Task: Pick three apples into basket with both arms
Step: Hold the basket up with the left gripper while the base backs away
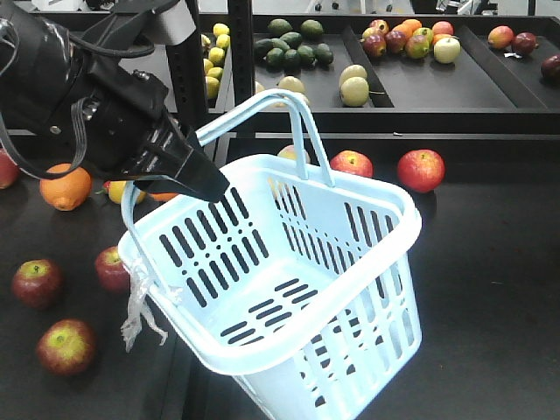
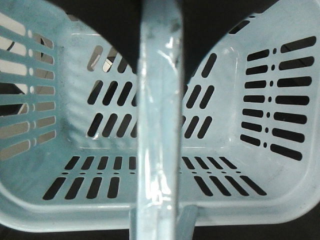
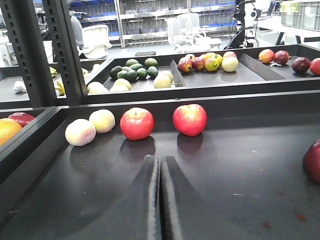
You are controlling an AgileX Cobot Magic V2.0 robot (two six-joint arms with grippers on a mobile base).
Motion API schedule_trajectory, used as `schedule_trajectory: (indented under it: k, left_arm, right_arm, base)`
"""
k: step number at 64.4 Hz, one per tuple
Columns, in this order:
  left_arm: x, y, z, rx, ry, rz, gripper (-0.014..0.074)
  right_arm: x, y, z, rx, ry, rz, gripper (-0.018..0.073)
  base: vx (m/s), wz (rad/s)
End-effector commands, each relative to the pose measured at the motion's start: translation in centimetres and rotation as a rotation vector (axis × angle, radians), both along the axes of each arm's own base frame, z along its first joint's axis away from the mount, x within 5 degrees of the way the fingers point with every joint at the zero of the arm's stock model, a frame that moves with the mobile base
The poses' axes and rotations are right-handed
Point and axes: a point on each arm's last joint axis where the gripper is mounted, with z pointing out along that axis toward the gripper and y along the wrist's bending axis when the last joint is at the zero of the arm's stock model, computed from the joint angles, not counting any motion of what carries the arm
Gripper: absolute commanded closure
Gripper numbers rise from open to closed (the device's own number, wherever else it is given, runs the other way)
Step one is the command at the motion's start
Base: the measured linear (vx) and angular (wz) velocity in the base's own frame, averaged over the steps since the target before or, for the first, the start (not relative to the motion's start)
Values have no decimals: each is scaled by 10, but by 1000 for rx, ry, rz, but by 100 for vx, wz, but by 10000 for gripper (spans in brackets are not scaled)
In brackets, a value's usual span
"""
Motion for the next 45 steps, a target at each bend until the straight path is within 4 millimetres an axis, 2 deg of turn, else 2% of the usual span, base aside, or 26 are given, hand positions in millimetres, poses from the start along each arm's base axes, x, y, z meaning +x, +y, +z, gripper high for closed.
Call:
schedule_trajectory:
  k: [1, 45]
  left_arm:
    - [-13, 2, 22, -88, -47, 3, 605]
    - [-13, 2, 22, -88, -46, 3, 604]
  right_arm:
    - [0, 1, 4, -1, -73, 6, 563]
    - [0, 1, 4, -1, -73, 6, 563]
  base:
    - [0, 0]
    - [0, 0]
